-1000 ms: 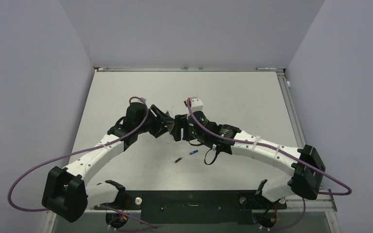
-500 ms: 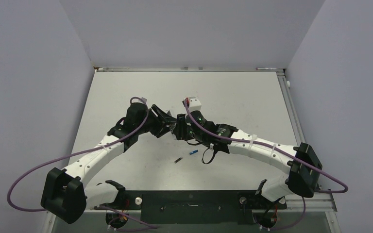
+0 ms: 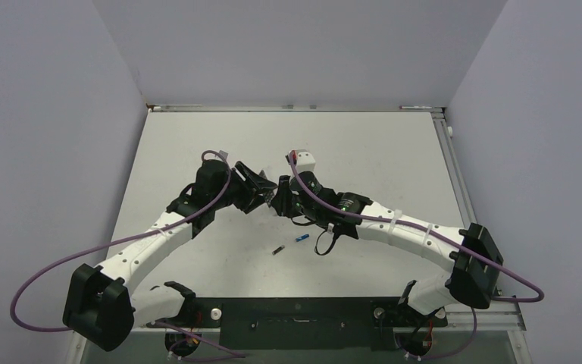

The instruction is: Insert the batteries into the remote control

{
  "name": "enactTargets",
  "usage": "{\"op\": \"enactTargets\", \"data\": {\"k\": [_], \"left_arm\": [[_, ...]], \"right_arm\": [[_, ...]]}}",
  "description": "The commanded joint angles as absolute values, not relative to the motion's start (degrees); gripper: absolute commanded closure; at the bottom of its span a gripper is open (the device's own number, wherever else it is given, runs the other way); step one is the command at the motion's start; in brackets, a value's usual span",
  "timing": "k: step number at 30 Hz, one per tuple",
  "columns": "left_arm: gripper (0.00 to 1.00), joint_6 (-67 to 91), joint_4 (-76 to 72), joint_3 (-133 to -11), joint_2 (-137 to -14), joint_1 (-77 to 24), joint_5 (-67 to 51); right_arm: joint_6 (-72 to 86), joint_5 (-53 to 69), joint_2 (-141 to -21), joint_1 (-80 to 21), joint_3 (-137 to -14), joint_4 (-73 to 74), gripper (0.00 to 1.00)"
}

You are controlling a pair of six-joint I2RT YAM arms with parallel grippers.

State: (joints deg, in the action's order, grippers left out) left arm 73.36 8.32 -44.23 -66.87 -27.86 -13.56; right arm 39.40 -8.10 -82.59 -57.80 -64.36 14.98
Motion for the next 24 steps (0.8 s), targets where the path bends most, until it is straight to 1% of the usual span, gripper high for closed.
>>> {"op": "enactTargets", "data": {"k": [1,4,7,9,15,17,24], "left_arm": [[0.65,75.24,4.65,-45.00,-64.75,-28.48,-17.73],[0.53,75.50,4.20,-45.45,-64.42,-28.48,-19.13],[0.48,75.42,4.64,-46.10,-63.98,-28.48,-20.09],[0.39,75.05,5.68,-46.91,-63.88,-28.45,-20.80],[0.23,73.62,7.32,-48.46,-63.84,-28.39,-23.47],[0.20,73.21,7.38,-48.72,-63.85,-28.44,-24.27],[0.13,71.92,8.47,-49.54,-64.15,-28.14,-27.22]], "right_arm": [[35.93,-9.19,-80.40,-58.34,-65.35,13.02,0.92],[33.74,-9.23,-79.39,-58.36,-64.68,12.95,0.92],[31.37,-9.29,-78.33,-58.35,-63.66,13.10,0.92],[29.70,-9.40,-77.41,-58.35,-62.88,13.47,0.92],[24.22,-12.13,-74.20,-58.53,-60.46,14.91,0.92],[22.29,-12.51,-72.81,-58.61,-59.46,14.96,0.92],[11.66,-15.05,-68.73,-59.79,-56.06,15.99,0.92]]}}
